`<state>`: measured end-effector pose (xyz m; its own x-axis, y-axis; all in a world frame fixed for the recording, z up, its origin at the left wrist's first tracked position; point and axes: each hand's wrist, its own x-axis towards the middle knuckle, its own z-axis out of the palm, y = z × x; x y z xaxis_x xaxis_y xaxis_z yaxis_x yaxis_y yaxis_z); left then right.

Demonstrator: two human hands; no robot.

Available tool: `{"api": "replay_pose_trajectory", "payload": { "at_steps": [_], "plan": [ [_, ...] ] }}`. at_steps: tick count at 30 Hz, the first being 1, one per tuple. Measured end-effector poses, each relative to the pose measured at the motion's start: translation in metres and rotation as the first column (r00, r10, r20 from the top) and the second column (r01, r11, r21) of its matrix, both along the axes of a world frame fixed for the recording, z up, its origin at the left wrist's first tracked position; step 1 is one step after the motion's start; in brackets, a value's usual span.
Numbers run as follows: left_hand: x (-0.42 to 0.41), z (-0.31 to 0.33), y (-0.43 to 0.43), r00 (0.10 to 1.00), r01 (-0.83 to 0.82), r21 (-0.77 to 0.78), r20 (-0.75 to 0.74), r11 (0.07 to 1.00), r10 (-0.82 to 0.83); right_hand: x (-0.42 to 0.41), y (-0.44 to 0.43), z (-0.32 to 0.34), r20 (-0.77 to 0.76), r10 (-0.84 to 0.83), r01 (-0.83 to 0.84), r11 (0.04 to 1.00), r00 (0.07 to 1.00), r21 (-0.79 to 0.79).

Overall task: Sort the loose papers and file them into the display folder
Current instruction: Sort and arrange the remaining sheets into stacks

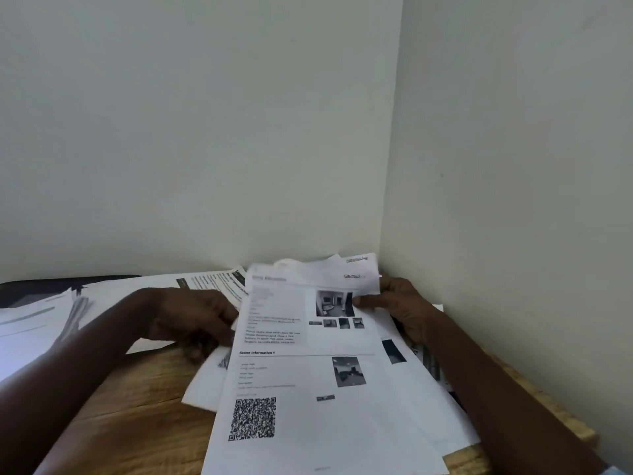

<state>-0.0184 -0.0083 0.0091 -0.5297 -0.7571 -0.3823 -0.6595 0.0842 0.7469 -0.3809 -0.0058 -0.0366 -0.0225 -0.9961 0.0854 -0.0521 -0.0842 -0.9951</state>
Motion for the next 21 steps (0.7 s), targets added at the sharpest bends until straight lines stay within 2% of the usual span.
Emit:
{"api": "replay_pose_trajectory", "payload": {
  "at_steps": [2, 5, 7, 11, 13, 16, 19, 21],
  "plan": [
    [-0.006, 0.006, 0.005, 0.995, 0.054, 0.033, 0.086, 0.998, -0.057, 0.000, 0.001, 0.002, -0.124, 0.028, -0.027, 1.000, 0.992, 0.013],
    [-0.017, 0.021, -0.001, 0.959, 0.020, -0.110, 0.284, 0.994, 0.012, 0.002, 0.004, 0.002, -0.260, 0.033, -0.031, 0.999, 0.965, 0.009],
    [-0.024, 0.028, -0.015, 0.935, -0.038, -0.204, 0.338, 0.978, 0.107, 0.002, 0.001, 0.000, -0.298, 0.018, -0.019, 1.000, 0.954, 0.002],
    [-0.049, 0.036, -0.064, 0.923, -0.101, -0.389, 0.308, 0.916, 0.233, 0.001, 0.000, -0.007, -0.305, 0.006, -0.013, 1.000, 0.952, -0.019],
    [-0.069, 0.036, -0.091, 0.935, -0.124, -0.453, 0.244, 0.883, 0.257, 0.003, 0.001, -0.009, -0.317, 0.015, -0.030, 0.999, 0.948, -0.042],
    [-0.100, 0.028, -0.130, 0.936, -0.218, -0.510, 0.133, 0.832, 0.326, 0.006, 0.003, -0.014, -0.320, 0.006, -0.045, 0.992, 0.947, -0.114],
    [-0.120, 0.014, -0.161, 0.890, -0.309, -0.568, 0.110, 0.763, 0.443, 0.010, 0.005, -0.017, -0.306, -0.009, -0.046, 0.984, 0.952, -0.171],
    [-0.129, 0.004, -0.178, 0.872, -0.336, -0.538, 0.132, 0.773, 0.471, 0.012, 0.003, -0.018, -0.320, -0.015, -0.048, 0.981, 0.947, -0.190]
  ]
}}
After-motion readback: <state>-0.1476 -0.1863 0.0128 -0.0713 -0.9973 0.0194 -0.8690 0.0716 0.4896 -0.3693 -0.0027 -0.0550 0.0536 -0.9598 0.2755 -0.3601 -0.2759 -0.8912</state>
